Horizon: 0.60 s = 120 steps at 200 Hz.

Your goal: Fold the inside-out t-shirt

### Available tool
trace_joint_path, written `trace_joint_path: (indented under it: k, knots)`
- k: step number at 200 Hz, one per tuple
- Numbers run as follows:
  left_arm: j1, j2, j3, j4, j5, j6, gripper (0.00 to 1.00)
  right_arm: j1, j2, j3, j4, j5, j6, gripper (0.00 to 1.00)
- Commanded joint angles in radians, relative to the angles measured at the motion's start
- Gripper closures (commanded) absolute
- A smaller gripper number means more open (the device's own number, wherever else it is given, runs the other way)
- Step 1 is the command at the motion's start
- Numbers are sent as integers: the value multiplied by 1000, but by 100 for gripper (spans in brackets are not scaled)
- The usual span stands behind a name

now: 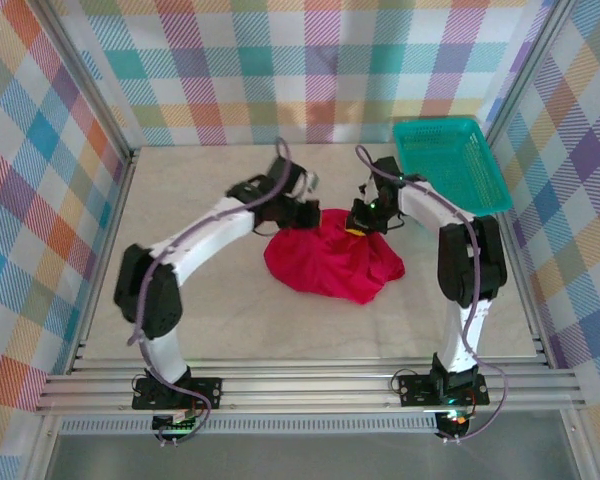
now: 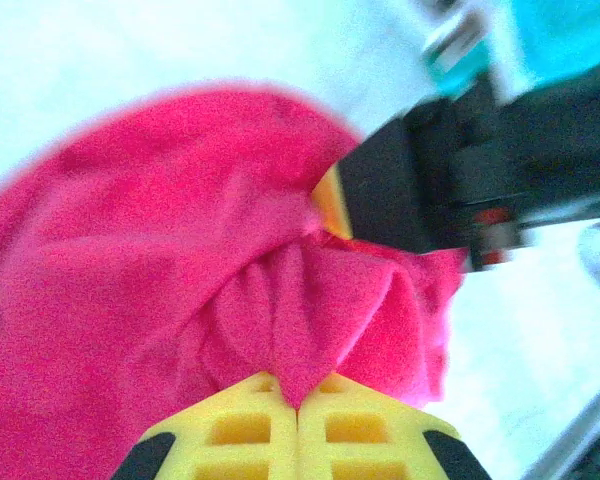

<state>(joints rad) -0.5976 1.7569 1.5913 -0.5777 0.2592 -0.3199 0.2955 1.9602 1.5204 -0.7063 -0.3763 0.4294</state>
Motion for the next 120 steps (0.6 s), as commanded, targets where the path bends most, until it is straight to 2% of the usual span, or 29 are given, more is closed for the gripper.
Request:
trace_joint_path:
  k: [1, 30, 55, 89, 120]
  knots:
    - [103, -157, 51, -28, 89, 9, 100, -12, -21, 121, -52, -7, -18, 100]
    - [269, -298, -30, 52, 185, -45, 100, -94, -115, 175, -73, -1, 10, 100]
    - [377, -393, -105, 151, 184, -92, 100, -165, -209, 195, -69, -34, 36, 100]
    - [397, -378, -51, 181, 208, -99, 100, -182, -296, 289, -61, -114, 76, 100]
    - [401, -290, 126, 177, 224, -101, 100, -187, -322, 464, -25, -177, 124, 100]
